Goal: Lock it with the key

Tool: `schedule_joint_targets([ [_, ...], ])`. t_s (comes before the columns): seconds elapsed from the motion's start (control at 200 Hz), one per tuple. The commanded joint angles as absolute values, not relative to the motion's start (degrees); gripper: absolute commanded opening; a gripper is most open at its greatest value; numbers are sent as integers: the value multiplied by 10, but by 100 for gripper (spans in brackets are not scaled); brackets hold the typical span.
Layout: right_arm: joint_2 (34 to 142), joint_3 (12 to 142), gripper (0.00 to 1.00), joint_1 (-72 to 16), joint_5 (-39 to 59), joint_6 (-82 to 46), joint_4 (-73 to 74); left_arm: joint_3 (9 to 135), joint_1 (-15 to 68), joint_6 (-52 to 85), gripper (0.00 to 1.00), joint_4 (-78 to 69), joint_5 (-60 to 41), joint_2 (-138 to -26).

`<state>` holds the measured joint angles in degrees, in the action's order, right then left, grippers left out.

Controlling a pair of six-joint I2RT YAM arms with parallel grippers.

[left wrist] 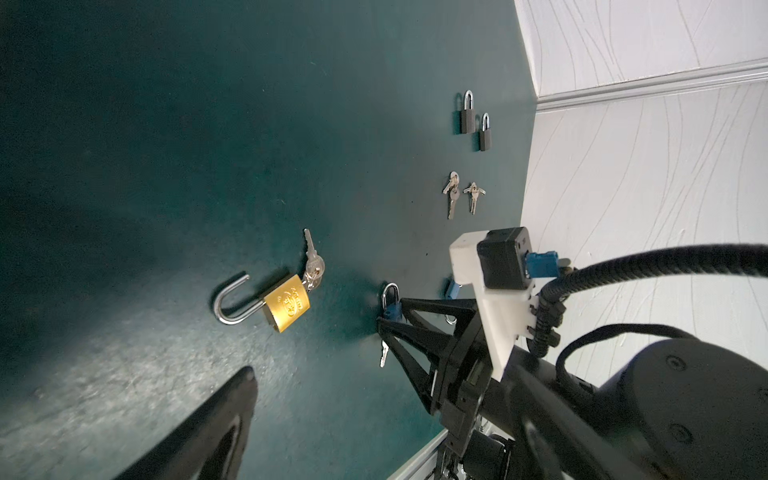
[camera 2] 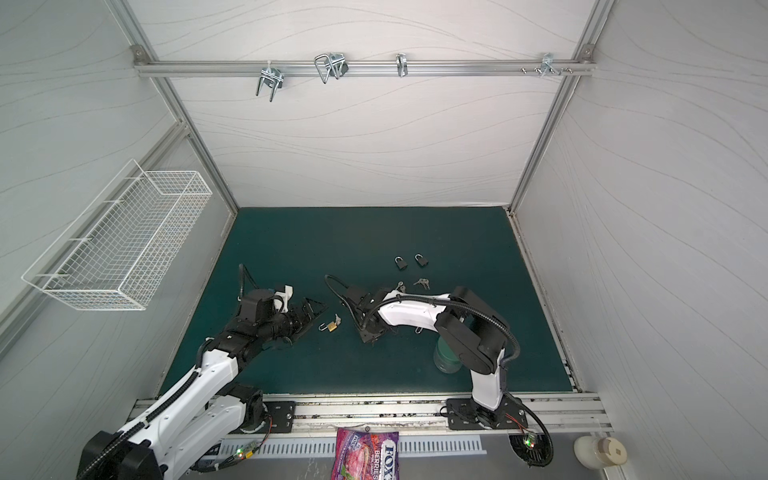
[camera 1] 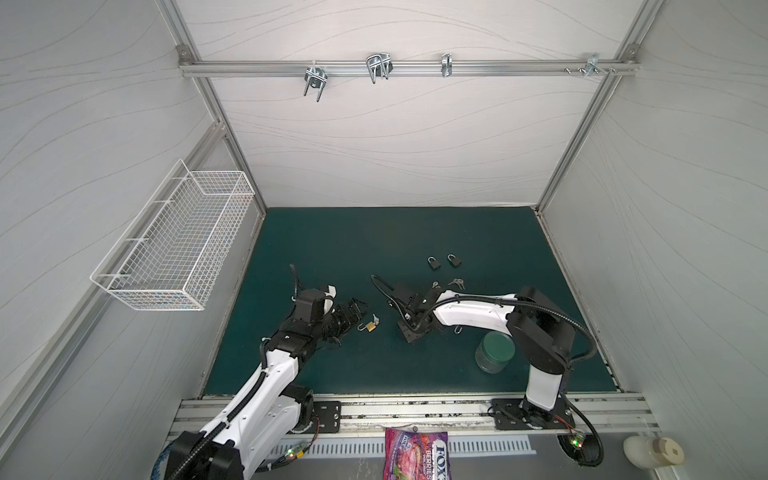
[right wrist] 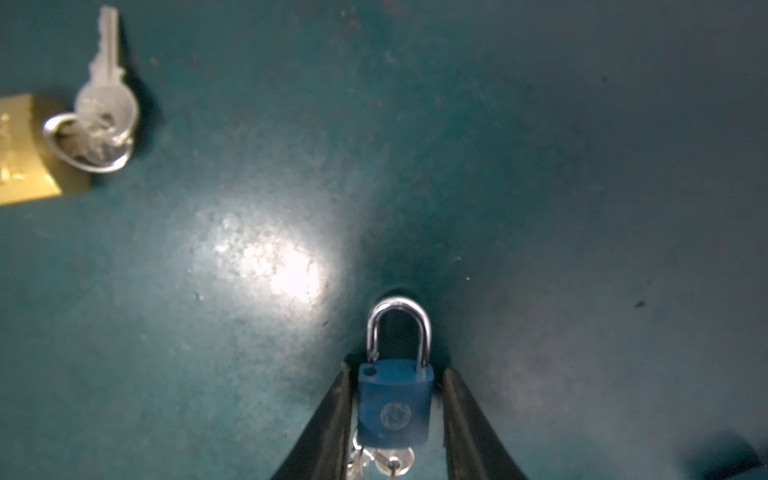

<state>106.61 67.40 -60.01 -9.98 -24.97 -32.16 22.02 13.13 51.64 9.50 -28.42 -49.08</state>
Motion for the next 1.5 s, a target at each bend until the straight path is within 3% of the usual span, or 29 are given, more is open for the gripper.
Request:
schedule_joint_targets([
  [0.0, 1082, 670, 34, -598, -91, -243, -343, 233, 128, 511, 93, 73, -293, -497],
  [0.255, 1042, 646, 24, -594, -91, -243, -342, 247, 128, 507, 93, 75, -291, -499],
  [0.59, 790, 539, 7, -535, -29, -175, -226, 290, 131, 508, 90, 25, -331, -508],
  [0.84, 699, 495, 8, -499, 87, -55, -176, 338, 223, 514, 79, -38, -339, -554],
  [0.965, 686, 492, 9, -500, 89, -26, -173, 344, 274, 533, 69, -84, -313, -585],
  [1.24, 677, 496, 8, -499, 108, -26, -170, 370, 339, 554, 62, -155, -307, -656],
  [1.49, 675, 500, 8, -501, 111, -33, -171, 384, 378, 548, 48, -170, -314, -697],
])
